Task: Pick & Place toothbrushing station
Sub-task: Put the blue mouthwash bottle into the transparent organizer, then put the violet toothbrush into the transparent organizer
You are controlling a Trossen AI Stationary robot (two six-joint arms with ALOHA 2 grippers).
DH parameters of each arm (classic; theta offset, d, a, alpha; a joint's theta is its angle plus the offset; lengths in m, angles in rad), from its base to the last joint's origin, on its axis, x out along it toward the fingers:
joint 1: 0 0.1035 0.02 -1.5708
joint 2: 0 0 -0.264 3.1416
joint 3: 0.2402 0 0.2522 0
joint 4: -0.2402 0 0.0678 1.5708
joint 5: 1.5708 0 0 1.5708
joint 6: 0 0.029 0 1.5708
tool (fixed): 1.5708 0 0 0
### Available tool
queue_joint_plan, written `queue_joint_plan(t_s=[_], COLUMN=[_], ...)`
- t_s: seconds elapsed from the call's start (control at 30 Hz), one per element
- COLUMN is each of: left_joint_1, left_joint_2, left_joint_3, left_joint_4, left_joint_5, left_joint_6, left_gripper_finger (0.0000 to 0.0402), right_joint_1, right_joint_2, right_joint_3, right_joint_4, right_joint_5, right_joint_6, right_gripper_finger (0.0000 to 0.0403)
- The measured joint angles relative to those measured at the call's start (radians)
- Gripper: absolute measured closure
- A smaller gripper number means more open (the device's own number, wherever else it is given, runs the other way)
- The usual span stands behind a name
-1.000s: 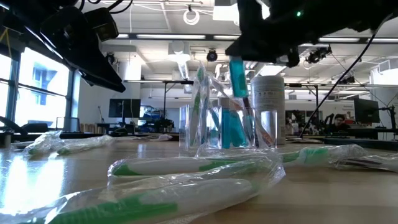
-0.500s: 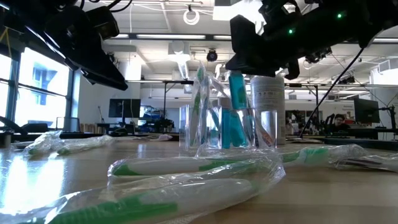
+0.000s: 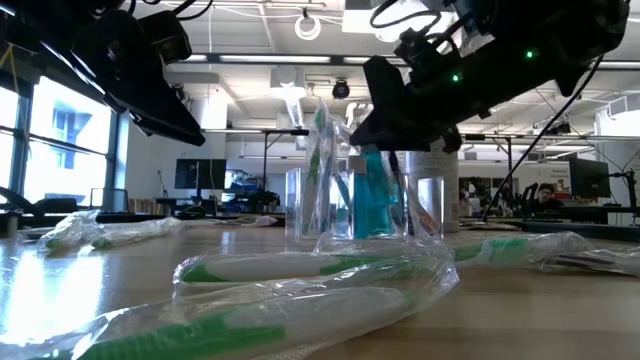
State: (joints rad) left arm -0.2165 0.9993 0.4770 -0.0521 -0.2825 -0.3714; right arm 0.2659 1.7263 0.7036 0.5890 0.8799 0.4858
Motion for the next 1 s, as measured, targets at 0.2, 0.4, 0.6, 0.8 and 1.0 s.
queue_joint_plan(t_s=[0.2, 0.4, 0.6, 0.8, 1.0], left_joint_1=[0.0, 0.0, 0.0, 0.0, 0.0], left_joint_2=[0.0, 0.0, 0.0, 0.0, 0.0], left_joint_3=[0.0, 0.0, 0.0, 0.0, 0.0], left_joint_4=[-0.002, -0.002, -0.002, -0.003, -0.002], left_joint_5=[0.001, 0.004, 0.011, 0.011, 0.012], left_joint_6=[0.0, 0.0, -0.001, -0.001, -0.05], left_gripper_finger=[0.0222, 0.0222, 0.0222, 0.0222, 0.0222], right_joint_1=[-0.004, -0.004, 0.014, 0.058, 0.139], right_joint_2=[0.0, 0.0, -0.015, -0.073, -0.201], right_joint_3=[0.0, 0.0, 0.0, 0.0, 0.0], right_joint_4=[0.04, 0.073, 0.108, 0.156, 0.14], right_joint_5=[-0.105, -0.101, -0.094, -0.077, -0.078], right_joint_6=[-0.068, -0.064, -0.114, -0.223, -0.349], right_gripper_finger=[0.0231, 0.0189, 0.0166, 0.0165, 0.0165])
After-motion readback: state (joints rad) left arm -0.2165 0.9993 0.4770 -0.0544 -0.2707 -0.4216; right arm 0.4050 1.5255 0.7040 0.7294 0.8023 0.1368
